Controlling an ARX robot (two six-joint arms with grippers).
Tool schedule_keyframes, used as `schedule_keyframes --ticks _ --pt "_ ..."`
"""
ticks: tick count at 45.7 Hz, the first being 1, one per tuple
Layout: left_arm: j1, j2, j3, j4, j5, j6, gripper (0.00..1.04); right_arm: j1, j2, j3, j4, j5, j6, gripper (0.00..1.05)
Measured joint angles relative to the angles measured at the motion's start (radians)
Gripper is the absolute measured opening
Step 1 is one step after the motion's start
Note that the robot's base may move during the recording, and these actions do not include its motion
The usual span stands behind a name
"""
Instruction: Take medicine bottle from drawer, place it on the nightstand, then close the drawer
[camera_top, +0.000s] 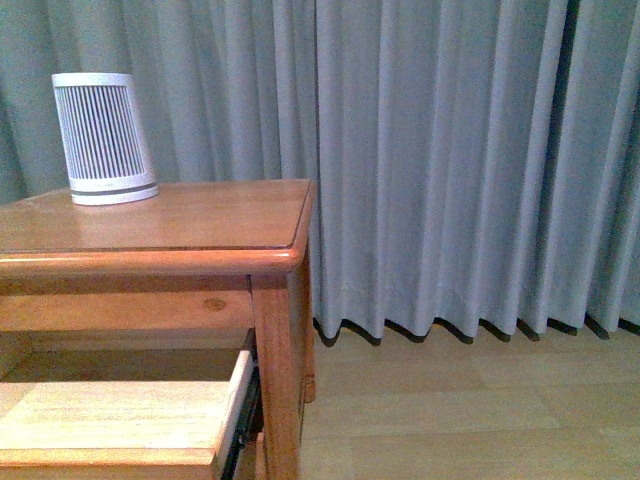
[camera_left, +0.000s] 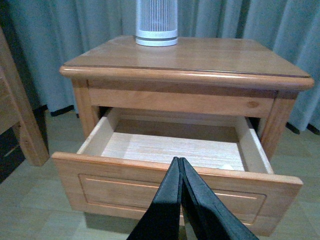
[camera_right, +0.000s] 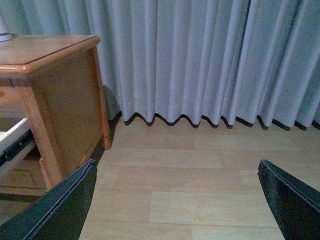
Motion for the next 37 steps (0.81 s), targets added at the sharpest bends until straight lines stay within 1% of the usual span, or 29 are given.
schedule_keyframes --ticks 4,25,37 --pt "-0.036 -0.01 -0.013 0.0 -0.007 0.0 0.03 0.0 0.0 0.0 0.0 -0.001 0.0 0.98" --pt "-0.041 -0.074 -0.082 0.003 -0.014 0.0 0.04 0.0 0.0 0.0 0.0 0.0 0.0 0.98" --pt "-0.041 -0.075 -0.082 0.003 -0.012 0.0 0.65 0.0 0.0 0.0 0.0 0.003 0.0 0.98"
